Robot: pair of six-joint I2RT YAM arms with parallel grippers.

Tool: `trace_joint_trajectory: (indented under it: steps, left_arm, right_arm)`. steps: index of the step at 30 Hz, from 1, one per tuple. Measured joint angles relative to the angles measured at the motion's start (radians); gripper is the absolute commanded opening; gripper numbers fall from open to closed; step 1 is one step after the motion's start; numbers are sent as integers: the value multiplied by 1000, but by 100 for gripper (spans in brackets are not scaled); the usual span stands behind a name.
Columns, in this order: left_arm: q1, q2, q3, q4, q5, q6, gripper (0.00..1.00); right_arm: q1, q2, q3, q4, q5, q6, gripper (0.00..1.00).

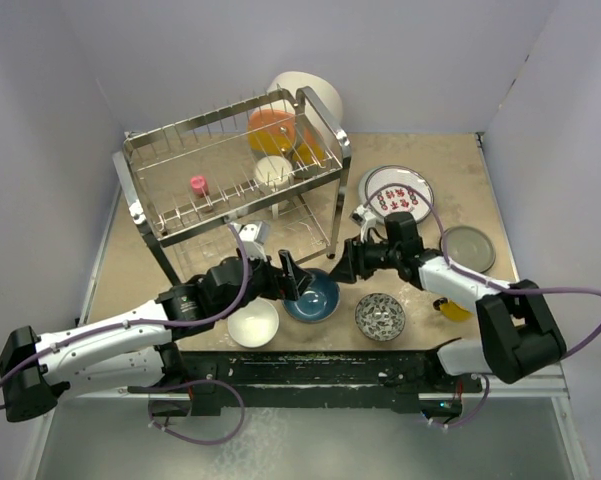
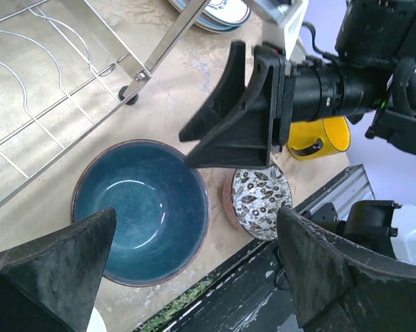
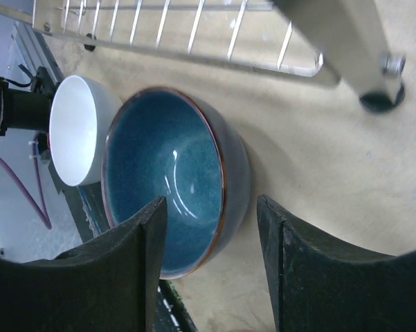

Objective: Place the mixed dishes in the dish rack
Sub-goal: Pick up the bowl from the center of the board.

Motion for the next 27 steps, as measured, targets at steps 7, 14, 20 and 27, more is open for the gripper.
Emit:
trace_joint_trajectory:
  steps: [7, 14, 20, 27]
  left_arm:
    - [2, -22, -2, -26, -5, -13, 100]
    - [3, -43, -26, -22, -10, -29, 100]
    - [3, -77, -33, -34, -11, -30, 100]
    - [3, -93, -41, -36, -13, -32, 99]
  right_arm:
    - [3, -33, -124, 88, 34, 110, 49]
    - [51, 81, -80, 108, 65, 136, 37]
    - [69, 95, -78, 100, 116, 128, 4]
    - [68, 106, -78, 76, 162, 118, 0]
